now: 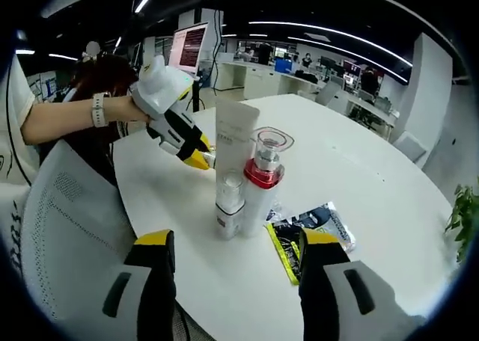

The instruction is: Arrange the skincare products in the storage area until every visible bottle or jar stands upright without overlapping.

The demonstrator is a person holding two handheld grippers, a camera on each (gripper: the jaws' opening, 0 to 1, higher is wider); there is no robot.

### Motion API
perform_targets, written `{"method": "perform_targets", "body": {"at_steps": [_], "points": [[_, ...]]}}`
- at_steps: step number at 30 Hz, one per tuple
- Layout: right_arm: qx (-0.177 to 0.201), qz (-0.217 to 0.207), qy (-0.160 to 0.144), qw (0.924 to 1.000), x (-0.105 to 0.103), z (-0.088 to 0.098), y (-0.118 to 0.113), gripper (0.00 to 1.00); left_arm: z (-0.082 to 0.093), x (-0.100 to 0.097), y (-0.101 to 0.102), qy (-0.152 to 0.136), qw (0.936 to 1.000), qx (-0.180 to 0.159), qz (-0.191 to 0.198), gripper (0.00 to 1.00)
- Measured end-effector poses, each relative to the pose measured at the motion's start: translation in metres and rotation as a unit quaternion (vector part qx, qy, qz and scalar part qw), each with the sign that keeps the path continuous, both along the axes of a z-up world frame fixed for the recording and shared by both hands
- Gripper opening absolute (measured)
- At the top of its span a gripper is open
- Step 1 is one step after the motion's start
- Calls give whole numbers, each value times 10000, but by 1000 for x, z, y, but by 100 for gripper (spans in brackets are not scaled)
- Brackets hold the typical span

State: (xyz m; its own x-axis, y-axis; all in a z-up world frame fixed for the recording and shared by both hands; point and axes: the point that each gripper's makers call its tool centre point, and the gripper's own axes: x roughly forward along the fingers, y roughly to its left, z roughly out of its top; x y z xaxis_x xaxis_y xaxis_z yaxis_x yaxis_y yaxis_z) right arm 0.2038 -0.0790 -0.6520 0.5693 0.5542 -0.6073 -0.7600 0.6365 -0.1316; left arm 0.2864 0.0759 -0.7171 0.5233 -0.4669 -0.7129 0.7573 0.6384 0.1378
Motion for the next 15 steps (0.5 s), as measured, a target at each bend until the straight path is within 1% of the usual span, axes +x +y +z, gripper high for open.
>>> {"method": "perform_targets", "body": {"at_steps": [2,4,6,9,11,13,15], "points": [[69,104,7,9999,-4,4,5,65,3,-4,2,-17,10000,69,-19,18],[90,185,-8,9998,-6,5,8,62,4,-6,2,-26,10000,88,-37,18],[107,317,-36,9994,-12,9,13,61,9,-14,2,-60,9999,131,-63,18],[123,470,-115,9988,-18,13,20,57,8,-17,3,-63,9998,168,-74,18],[170,563,-56,9983,-22,13,26,57,10,-26,4,-58,9996,230,-127,18],[187,590,-84,9980,-24,13,30,56,9,-26,7,-60,9994,295,-171,18],[158,719,-143,9972,-29,15,38,55,10,-35,9,-52,9989,395,-264,18]]}}
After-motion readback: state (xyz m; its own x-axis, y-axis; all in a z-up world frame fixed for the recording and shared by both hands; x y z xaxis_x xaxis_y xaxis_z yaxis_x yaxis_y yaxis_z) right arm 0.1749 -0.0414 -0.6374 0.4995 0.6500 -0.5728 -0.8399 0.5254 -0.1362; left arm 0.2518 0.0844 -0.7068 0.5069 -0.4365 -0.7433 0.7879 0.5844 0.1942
